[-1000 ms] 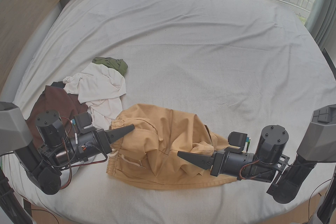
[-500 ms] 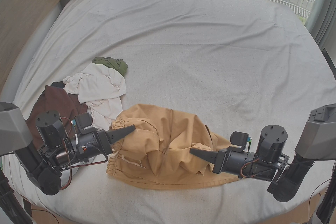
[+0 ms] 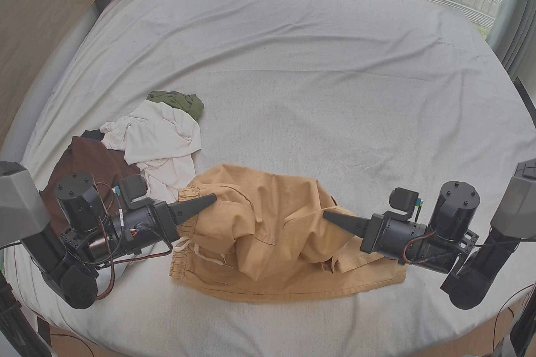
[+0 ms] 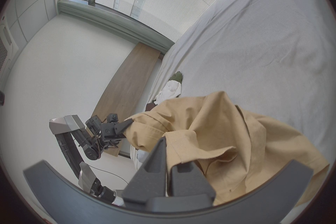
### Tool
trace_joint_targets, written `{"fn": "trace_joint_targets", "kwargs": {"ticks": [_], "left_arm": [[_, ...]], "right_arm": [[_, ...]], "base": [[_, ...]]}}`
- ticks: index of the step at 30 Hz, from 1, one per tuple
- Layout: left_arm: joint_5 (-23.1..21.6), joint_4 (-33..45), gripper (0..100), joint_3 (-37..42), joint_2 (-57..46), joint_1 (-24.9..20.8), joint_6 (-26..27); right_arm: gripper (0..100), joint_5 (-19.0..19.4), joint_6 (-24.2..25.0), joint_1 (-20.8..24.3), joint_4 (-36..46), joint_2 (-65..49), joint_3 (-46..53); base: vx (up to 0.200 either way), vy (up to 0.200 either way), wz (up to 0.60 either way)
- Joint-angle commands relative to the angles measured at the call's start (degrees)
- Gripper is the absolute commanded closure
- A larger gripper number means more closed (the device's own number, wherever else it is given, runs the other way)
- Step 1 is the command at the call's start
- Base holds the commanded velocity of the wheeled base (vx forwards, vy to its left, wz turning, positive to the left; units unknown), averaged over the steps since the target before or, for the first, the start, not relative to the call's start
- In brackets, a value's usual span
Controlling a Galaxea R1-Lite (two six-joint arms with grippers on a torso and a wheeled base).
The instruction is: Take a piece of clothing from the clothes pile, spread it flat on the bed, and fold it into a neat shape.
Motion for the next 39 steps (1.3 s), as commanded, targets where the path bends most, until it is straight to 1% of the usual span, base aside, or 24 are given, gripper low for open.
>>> {"fn": "trace_joint_targets", "kwargs": {"ticks": [1,3,4,14,23,30,39], "left_arm": [[0.03,-0.14,100,-0.54,-1.0,0.0,0.06],[0.03,-0.14,100,-0.54,-1.17,0.0,0.06],[0.03,-0.14,100,-0.54,-1.61,0.08,-0.02],[0.03,-0.14,100,-1.51,-1.52,0.17,-0.2],[0.12,-0.23,100,-2.03,-2.32,0.17,-0.29],[0.12,-0.32,100,-2.39,-1.96,0.61,-0.2],[0.12,-0.32,100,-3.18,-2.14,1.67,-0.11]], "right_arm": [[100,0.89,-0.13,-0.96,-0.06,-1.0,0.17],[100,1.06,-0.13,-1.05,-0.06,-0.92,0.26],[100,1.76,-0.39,-1.93,-0.06,-0.92,0.35],[100,2.38,-0.57,-5.89,0.03,-3.47,-0.44],[100,2.38,-0.74,-8.08,0.03,-3.47,-1.24],[100,2.47,-0.74,-10.72,0.03,-3.47,-2.2],[100,2.56,-0.65,-12.21,0.03,-3.55,-3.08]], "base": [[0.0,0.0,0.0],[0.0,0.0,0.0],[0.0,0.0,0.0],[0.0,0.0,0.0],[0.0,0.0,0.0],[0.0,0.0,0.0],[0.0,0.0,0.0]]}}
